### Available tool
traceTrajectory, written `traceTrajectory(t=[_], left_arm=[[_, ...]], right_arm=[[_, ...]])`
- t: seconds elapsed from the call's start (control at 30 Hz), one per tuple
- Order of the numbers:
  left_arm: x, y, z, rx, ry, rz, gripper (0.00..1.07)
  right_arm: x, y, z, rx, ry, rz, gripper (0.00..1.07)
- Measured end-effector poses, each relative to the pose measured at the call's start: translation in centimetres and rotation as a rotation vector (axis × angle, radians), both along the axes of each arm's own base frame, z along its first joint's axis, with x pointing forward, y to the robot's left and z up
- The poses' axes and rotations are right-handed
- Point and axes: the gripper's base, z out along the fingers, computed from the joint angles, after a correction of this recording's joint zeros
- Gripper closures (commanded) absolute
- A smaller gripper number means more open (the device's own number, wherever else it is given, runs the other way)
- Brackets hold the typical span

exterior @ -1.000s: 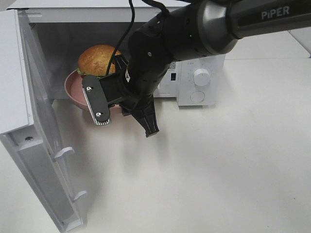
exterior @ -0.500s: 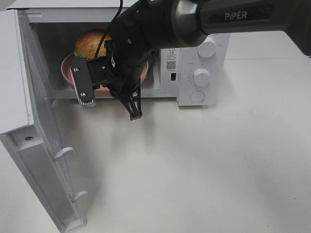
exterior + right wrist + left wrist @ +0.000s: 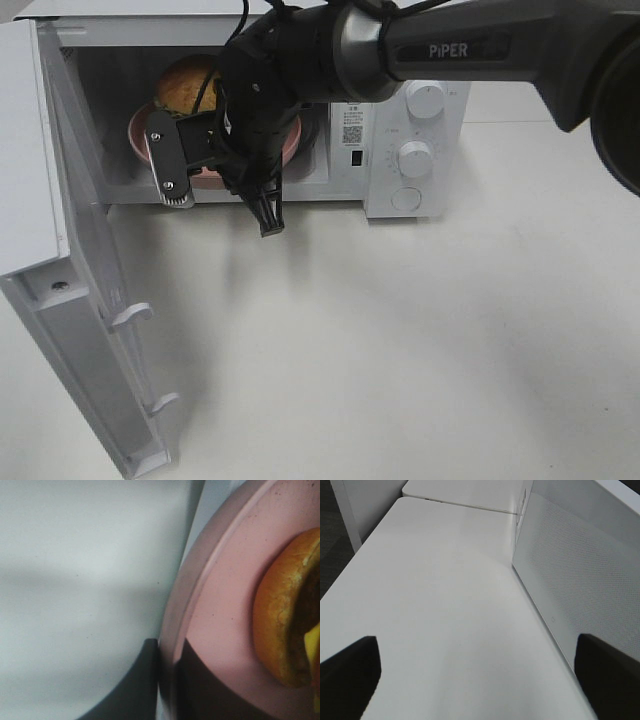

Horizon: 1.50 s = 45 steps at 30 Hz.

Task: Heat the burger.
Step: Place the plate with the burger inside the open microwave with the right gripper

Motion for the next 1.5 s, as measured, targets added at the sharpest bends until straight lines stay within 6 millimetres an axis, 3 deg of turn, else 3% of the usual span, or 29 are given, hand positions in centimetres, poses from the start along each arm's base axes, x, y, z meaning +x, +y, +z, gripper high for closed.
traceTrajectory(t=[0.73, 1.0, 1.23, 1.3, 1.33, 1.4, 1.5], left_arm=[[0.0, 0.0, 0.0, 0.000, 0.000, 0.000, 0.09], [0.0, 0.0, 0.0, 0.000, 0.000, 0.000, 0.09], [0.0, 0.0, 0.0, 0.000, 0.000, 0.000, 0.09], [0.0, 0.0, 0.0, 0.000, 0.000, 0.000, 0.09], [0.0, 0.0, 0.0, 0.000, 0.000, 0.000, 0.09], [0.0, 0.0, 0.0, 0.000, 0.000, 0.000, 0.09], [0.0, 0.0, 0.0, 0.000, 0.000, 0.000, 0.09]], right_arm=[[3.3, 0.5, -1.1, -0.007, -0.038, -0.042, 1.07], [3.7, 0.7, -0.5, 0.019, -0.055, -0.045, 1.06], [3.8, 0.8, -0.6, 0.031, -0.066, -0.038, 0.93], [3.9, 0.8, -0.5, 0.044, -0.070, -0.039, 0.82], [3.9, 0.8, -0.5, 0.044, -0.070, -0.039, 0.82], [4.0, 1.1, -0.2, 0.078, -0.082, -0.038, 0.69], [4.1, 1.2, 0.0, 0.090, -0.088, -0.036, 0.64]])
